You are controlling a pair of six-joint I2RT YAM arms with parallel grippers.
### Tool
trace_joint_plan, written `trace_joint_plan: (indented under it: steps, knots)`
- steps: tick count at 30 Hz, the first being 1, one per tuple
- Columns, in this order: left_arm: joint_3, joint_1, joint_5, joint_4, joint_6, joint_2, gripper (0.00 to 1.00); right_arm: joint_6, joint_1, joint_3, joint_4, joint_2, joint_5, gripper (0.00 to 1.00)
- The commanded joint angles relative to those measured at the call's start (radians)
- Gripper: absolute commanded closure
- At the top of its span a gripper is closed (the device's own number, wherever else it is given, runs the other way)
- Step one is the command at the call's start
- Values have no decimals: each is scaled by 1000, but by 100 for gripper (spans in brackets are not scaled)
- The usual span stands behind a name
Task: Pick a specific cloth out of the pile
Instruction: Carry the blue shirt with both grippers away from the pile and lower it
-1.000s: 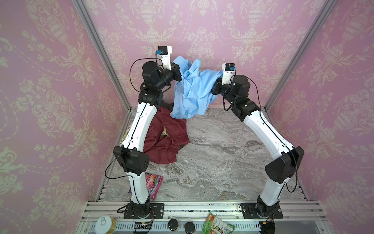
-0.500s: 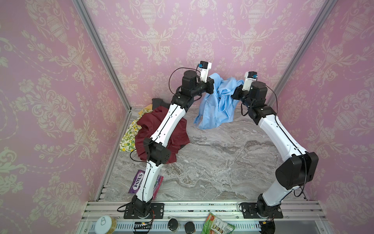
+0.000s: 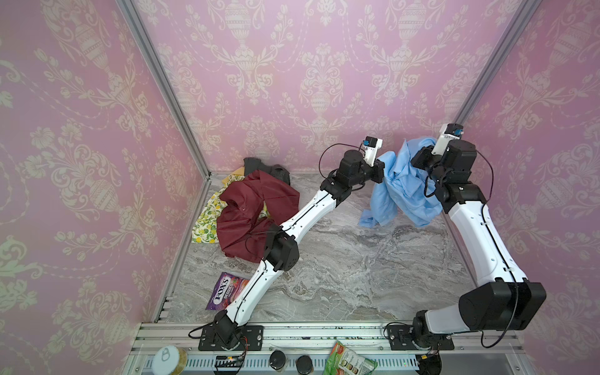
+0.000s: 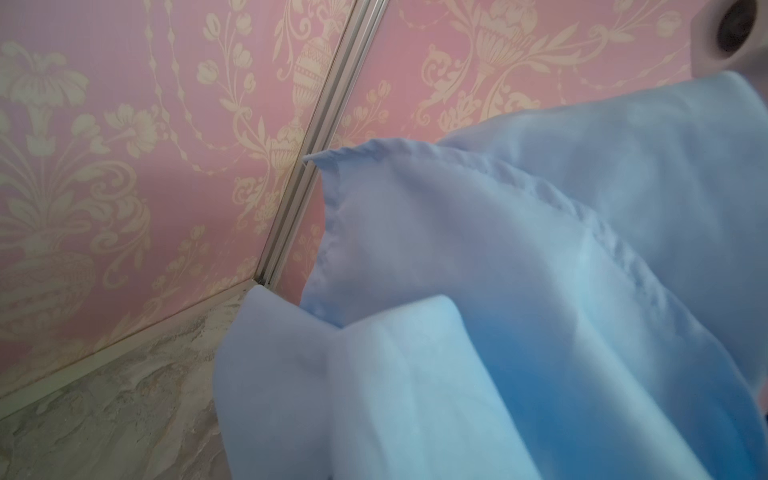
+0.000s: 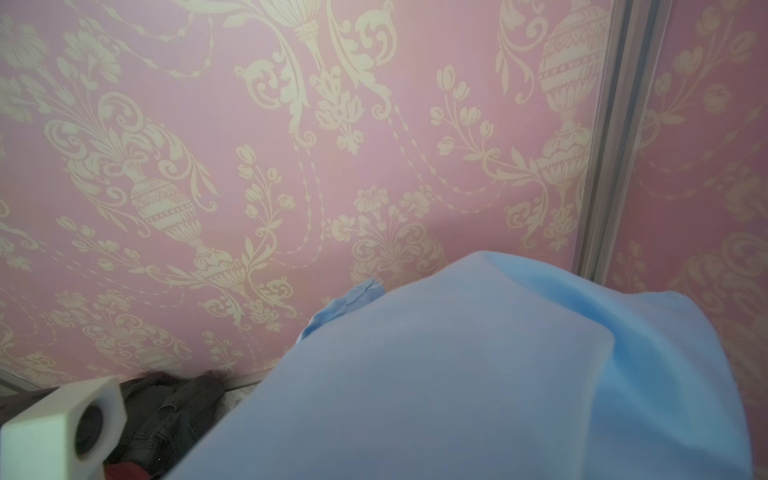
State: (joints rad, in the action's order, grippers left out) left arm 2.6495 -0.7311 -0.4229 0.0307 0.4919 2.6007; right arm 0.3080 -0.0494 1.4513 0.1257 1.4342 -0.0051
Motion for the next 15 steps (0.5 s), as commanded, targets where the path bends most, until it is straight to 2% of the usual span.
trace_joint_plan:
  steps: [1,4,6,10,15]
  knots:
    - [-185,21,28,71,-15,-74,100,16,12,-139,-40,-12,-34,100]
    - [-397,28,47,129,-27,-140,93,45,20,-258,-89,-9,-47,100]
    - [-479,33,49,130,-32,-159,84,59,31,-339,-115,3,-49,100]
    - [-575,33,67,119,-56,-189,73,89,54,-396,-121,45,-58,100]
    - [-604,30,86,47,-105,-209,45,139,76,-428,-76,106,-62,100]
